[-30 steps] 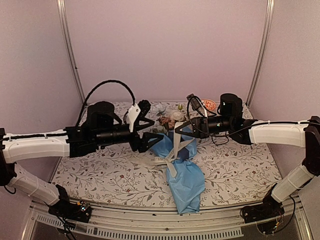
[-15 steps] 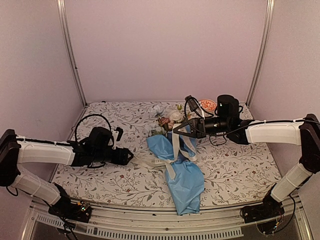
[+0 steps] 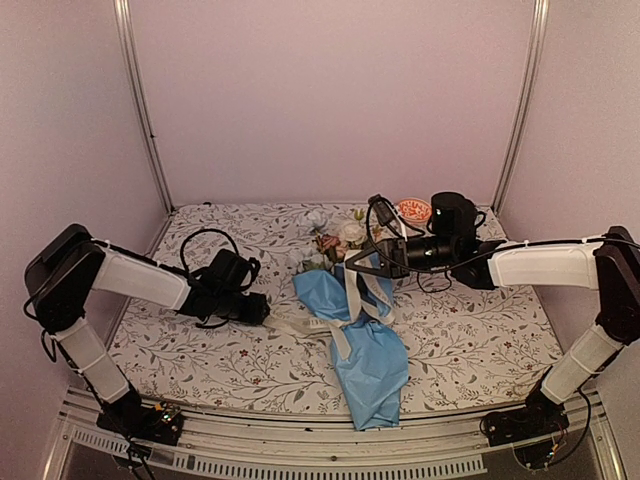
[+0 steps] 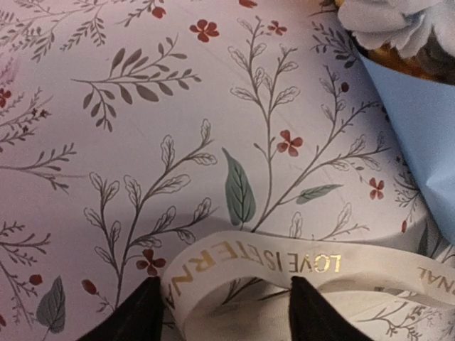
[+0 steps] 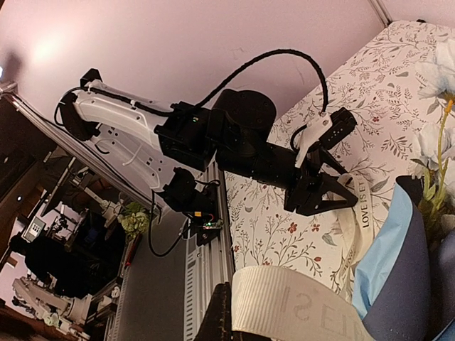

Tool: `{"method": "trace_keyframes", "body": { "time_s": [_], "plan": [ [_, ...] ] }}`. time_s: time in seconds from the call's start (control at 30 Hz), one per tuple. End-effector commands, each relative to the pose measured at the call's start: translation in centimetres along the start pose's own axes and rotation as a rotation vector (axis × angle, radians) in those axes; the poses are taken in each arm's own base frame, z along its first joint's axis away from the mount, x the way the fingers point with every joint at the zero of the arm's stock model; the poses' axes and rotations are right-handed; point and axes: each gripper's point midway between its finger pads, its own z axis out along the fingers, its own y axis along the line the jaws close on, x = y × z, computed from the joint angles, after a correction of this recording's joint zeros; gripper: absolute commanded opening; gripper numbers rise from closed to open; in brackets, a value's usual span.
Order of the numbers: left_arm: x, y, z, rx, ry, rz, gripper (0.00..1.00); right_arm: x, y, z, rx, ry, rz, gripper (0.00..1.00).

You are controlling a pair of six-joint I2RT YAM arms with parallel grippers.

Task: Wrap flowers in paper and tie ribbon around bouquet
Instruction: Tie the ribbon around the folded bouquet.

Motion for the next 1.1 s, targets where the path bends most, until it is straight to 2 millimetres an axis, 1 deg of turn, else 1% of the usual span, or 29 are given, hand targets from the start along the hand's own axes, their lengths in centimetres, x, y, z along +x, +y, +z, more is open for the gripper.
{"method": "trace_keyframes", "body": {
  "time_s": [0.0, 0.03, 0.1, 0.17, 0.23, 0.3, 0.33, 0.37, 0.4, 0.47, 0.57, 0.63, 0.73, 0.8, 0.9, 0.93, 1.07],
  "plan": [
    [1.2, -0.2, 1.0, 0.032, 0.057, 0.038, 0.09, -1.9, 1.4, -0.1, -0.010, -0.034, -0.029, 0.00],
    [1.6, -0.5, 0.9, 0.062, 0.059, 0.042, 0.00, -2.6, 2.2, -0.4, -0.016, -0.049, -0.041, 0.00],
    [1.7, -0.2, 0.7, 0.070, 0.036, 0.029, 0.00, -3.9, 3.6, -1.1, -0.010, -0.082, -0.059, 0.00],
    [1.7, 1.5, 0.5, 0.042, 0.019, -0.019, 0.00, -4.7, 4.0, -1.8, 0.042, -0.106, -0.046, 0.00],
    [1.4, 3.4, 0.1, 0.009, -0.001, -0.069, 0.00, -4.6, 3.5, -2.4, 0.110, -0.104, -0.016, 0.00],
    [0.7, 5.1, -0.7, -0.016, -0.046, -0.127, 0.00, -3.0, 1.8, -3.1, 0.207, -0.074, 0.042, 0.00],
    [0.7, 5.9, -1.1, -0.023, -0.068, -0.163, 0.00, -2.3, 0.7, -3.6, 0.261, -0.068, 0.068, 0.00],
    [0.5, 6.5, -1.6, -0.023, -0.095, -0.197, 0.00, -1.6, -0.2, -4.4, 0.304, -0.073, 0.096, 0.00],
    [0.3, 7.1, -2.2, -0.021, -0.123, -0.234, 0.00, -0.5, -1.4, -5.3, 0.338, -0.073, 0.135, 0.00],
    [0.4, 8.2, -3.0, -0.027, -0.159, -0.295, 0.00, 1.0, -3.0, -7.0, 0.379, -0.091, 0.213, 0.00],
    [1.0, 9.9, -3.8, -0.059, -0.190, -0.357, 0.00, 2.4, -4.8, -9.4, 0.441, -0.131, 0.300, 0.00],
    [1.5, 11.0, -4.3, -0.089, -0.197, -0.385, 0.00, 3.7, -6.6, -11.1, 0.494, -0.152, 0.364, 0.00],
    [2.3, 12.5, -5.2, -0.121, -0.226, -0.452, 0.00, 6.6, -9.8, -14.2, 0.593, -0.179, 0.481, 0.00],
    [2.4, 12.9, -5.9, -0.105, -0.267, -0.496, 0.00, 8.8, -11.6, -16.3, 0.647, -0.199, 0.552, 0.00],
    [2.7, 14.0, -6.9, -0.150, -0.299, -0.524, 0.00, 11.7, -13.3, -18.8, 0.714, -0.230, 0.636, 0.00],
    [3.2, 14.5, -7.0, -0.173, -0.288, -0.527, 0.00, 12.4, -13.7, -19.6, 0.737, -0.243, 0.652, 0.00],
    [3.1, 14.7, -7.7, -0.162, -0.315, -0.557, 0.00, 14.6, -14.8, -21.6, 0.799, -0.269, 0.700, 0.00]
  ]
}}
